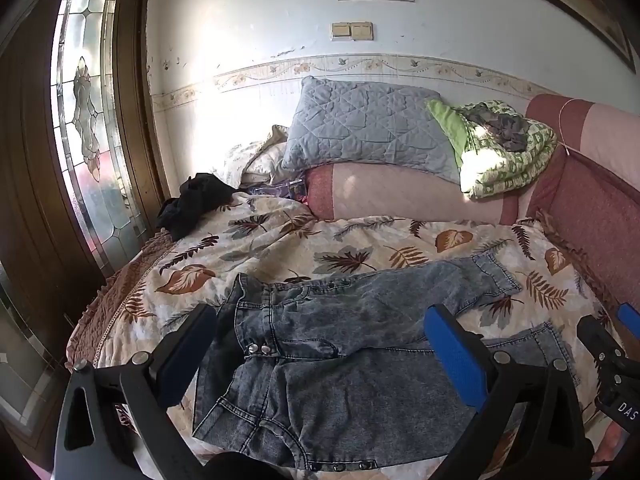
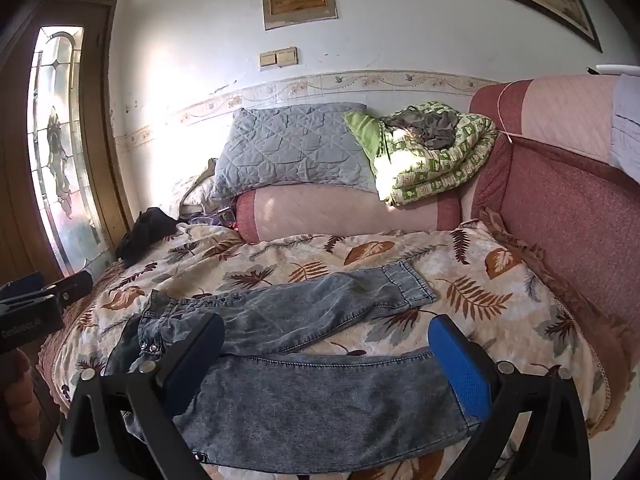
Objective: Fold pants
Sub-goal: 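Move both tools toward the blue jeans on the bedspread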
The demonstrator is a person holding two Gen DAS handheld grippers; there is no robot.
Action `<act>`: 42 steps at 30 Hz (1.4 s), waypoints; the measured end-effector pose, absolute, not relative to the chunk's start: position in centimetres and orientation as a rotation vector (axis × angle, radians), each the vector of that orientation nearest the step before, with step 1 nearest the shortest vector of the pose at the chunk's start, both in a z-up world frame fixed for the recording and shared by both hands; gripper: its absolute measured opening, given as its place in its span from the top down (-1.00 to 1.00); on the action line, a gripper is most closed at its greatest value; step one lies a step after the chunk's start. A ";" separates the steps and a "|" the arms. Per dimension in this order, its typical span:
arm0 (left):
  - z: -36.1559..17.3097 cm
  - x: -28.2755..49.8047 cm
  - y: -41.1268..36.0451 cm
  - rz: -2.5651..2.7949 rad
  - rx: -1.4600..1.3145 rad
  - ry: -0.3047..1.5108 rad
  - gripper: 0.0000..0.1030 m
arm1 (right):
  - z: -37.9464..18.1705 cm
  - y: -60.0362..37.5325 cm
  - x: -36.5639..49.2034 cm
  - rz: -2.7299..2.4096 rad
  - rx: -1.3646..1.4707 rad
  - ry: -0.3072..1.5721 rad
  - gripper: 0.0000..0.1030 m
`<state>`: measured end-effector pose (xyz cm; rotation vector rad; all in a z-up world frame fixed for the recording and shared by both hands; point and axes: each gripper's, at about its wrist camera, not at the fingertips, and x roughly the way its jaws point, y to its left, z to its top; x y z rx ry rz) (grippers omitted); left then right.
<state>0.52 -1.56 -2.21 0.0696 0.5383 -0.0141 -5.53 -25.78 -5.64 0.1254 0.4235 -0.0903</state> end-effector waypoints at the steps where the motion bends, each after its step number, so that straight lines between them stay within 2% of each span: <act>1: -2.2 0.5 -1.6 -0.016 0.069 0.538 -1.00 | -5.6 -25.8 -5.6 -0.090 0.126 0.424 -1.00; 42: -3.1 1.6 -0.3 -0.011 0.061 0.561 -1.00 | -6.5 -25.3 -4.5 -0.084 0.122 0.442 -1.00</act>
